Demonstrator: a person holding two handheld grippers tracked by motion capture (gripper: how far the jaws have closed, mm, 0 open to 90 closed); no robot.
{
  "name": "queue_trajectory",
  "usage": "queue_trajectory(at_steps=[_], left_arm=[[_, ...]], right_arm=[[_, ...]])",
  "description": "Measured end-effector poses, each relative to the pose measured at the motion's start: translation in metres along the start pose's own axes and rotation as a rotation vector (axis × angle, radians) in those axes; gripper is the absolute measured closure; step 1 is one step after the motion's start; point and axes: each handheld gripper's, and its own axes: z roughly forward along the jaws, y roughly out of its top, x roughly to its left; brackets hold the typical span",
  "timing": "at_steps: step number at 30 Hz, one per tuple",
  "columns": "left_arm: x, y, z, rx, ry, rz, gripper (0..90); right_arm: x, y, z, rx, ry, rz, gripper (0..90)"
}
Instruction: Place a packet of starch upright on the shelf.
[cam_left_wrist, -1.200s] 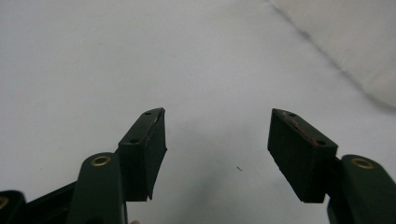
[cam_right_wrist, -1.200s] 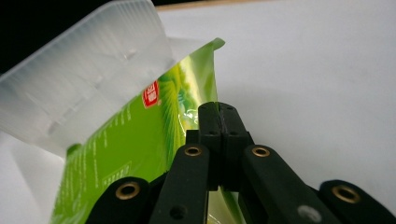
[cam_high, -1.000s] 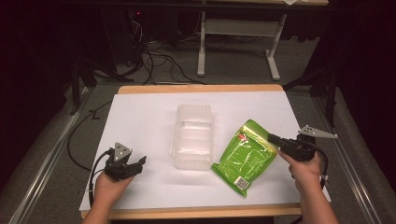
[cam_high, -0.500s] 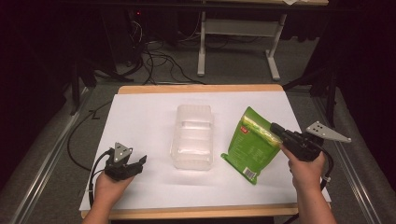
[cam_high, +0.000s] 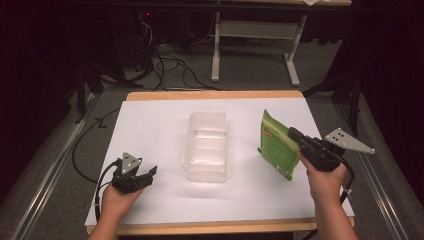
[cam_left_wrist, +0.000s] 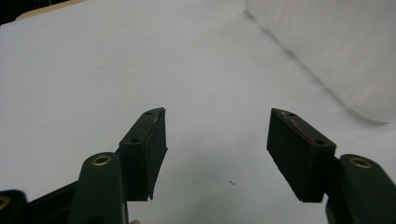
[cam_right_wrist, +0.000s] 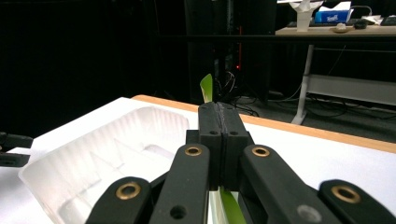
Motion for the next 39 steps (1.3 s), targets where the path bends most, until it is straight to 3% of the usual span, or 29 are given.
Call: queue_trajectory(at_steps=[10,16,22,29,37,39], left_arm=[[-0.001,0.000,0.001,0.008,-0.003,0.014,38.1],[-0.001,0.000,0.000,0.006,-0.006,0.014,38.1],[-0.002,0.000,0.000,0.006,-0.009,0.018,38.1],[-0.002,0.000,0.000,0.008,-0.006,0.030,38.1],[-0.003,0.001,-0.001,-0.003,-0.017,0.019,38.7],[-0.003,0.002,-0.001,-0.010,-0.030,-0.005,40.1]], right_arm=[[0.012,-0.002,-0.001,0.010,-0.053,-0.084,88.5],[0.011,-0.006,-0.002,0.014,-0.064,-0.077,81.8],[0.011,-0.012,-0.001,0.028,-0.098,-0.089,65.7],[0.011,-0.022,0.003,0.084,-0.123,-0.095,53.2],[0.006,-0.032,0.000,0.115,-0.119,-0.074,52.6],[0.004,-0.034,0.000,0.116,-0.116,-0.067,55.4]])
